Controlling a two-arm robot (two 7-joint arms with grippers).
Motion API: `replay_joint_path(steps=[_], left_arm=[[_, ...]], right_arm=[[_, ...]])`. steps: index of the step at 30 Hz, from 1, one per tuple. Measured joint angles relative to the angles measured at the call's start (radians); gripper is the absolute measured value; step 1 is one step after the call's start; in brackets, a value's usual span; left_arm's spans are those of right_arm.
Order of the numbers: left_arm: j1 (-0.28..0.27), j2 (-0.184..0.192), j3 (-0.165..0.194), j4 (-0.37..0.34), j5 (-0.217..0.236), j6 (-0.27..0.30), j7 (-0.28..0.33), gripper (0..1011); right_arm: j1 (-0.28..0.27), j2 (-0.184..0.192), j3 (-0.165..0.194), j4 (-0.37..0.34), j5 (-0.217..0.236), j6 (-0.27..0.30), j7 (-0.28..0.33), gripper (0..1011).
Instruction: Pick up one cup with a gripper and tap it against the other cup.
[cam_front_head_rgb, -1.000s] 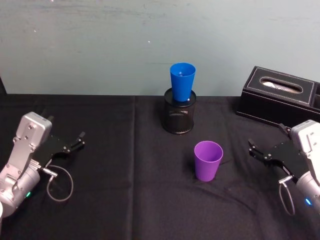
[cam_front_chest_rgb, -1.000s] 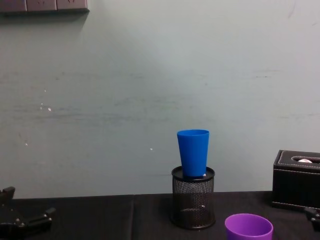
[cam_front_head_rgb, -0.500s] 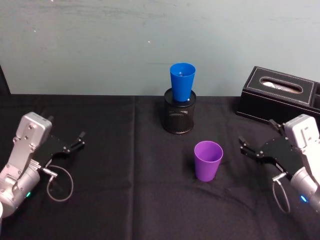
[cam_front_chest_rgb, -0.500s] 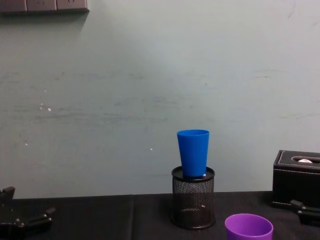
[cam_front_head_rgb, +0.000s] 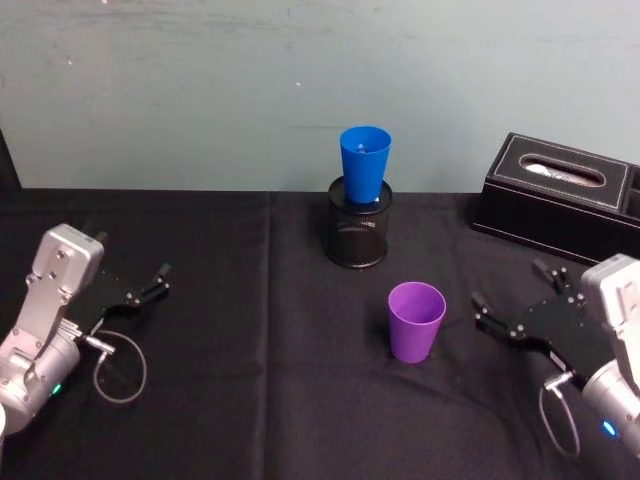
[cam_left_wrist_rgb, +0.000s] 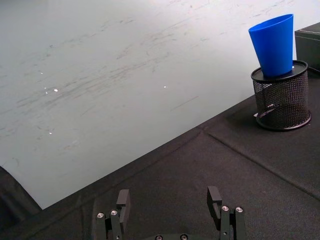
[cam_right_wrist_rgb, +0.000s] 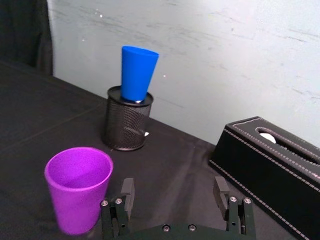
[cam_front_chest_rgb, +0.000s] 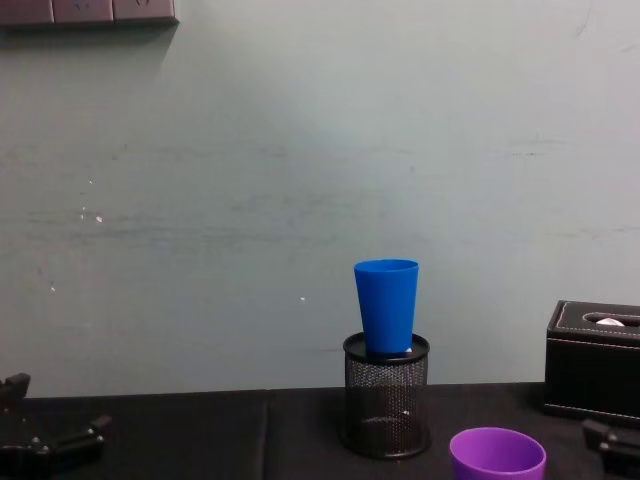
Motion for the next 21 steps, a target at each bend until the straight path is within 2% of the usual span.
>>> replay_joint_path(steps=[10,16,21], left_arm=[[0.000,0.000,0.000,0.000,0.000,0.000,0.000,1011],[0.000,0.000,0.000,0.000,0.000,0.000,0.000,1012],[0.000,0.000,0.000,0.000,0.000,0.000,0.000,1011]], right_arm=[[-0.060,-0.007,0.008,-0.033,-0.017,-0.029,0.020,1003],[-0.077,-0.012,0.010,-0.046,-0.019,-0.030,0.041,1003],[-0.080,-0.030,0.010,-0.041,-0.020,-0.032,0.062,1003]])
